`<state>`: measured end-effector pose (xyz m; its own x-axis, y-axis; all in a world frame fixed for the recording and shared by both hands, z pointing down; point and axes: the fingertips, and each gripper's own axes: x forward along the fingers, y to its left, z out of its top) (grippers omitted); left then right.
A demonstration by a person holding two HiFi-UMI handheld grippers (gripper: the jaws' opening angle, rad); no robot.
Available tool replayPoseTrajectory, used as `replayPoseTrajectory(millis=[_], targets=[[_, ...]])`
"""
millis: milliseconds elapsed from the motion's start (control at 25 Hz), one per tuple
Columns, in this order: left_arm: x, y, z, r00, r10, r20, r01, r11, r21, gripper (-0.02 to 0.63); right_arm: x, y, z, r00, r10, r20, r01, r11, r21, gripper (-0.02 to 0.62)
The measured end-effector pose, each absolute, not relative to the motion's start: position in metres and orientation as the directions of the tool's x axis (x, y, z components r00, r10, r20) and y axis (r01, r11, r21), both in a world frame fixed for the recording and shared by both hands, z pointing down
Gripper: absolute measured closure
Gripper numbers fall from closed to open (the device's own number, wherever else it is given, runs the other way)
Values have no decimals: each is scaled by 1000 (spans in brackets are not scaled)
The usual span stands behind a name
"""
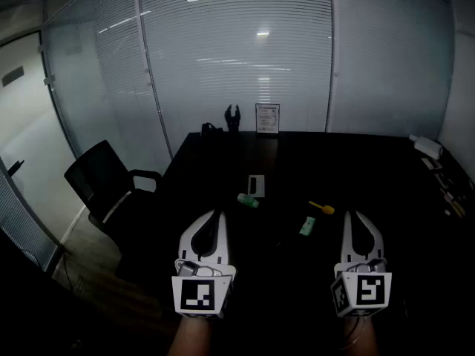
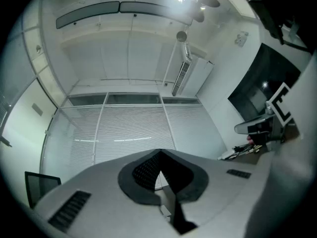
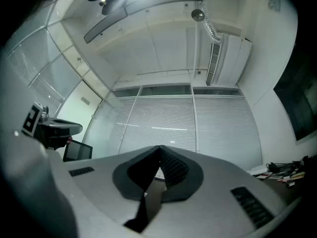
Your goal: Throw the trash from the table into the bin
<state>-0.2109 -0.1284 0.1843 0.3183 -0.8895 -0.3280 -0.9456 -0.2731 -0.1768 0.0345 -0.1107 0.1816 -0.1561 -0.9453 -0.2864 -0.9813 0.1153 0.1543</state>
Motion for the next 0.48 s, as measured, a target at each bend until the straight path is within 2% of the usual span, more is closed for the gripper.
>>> replayPoseTrajectory(millis=[480], targets=[[-225,-132,201,312,-904,-292,-947,-270,-176,609,19,-122,198,-190,-953,-234,-978,163,133,589]])
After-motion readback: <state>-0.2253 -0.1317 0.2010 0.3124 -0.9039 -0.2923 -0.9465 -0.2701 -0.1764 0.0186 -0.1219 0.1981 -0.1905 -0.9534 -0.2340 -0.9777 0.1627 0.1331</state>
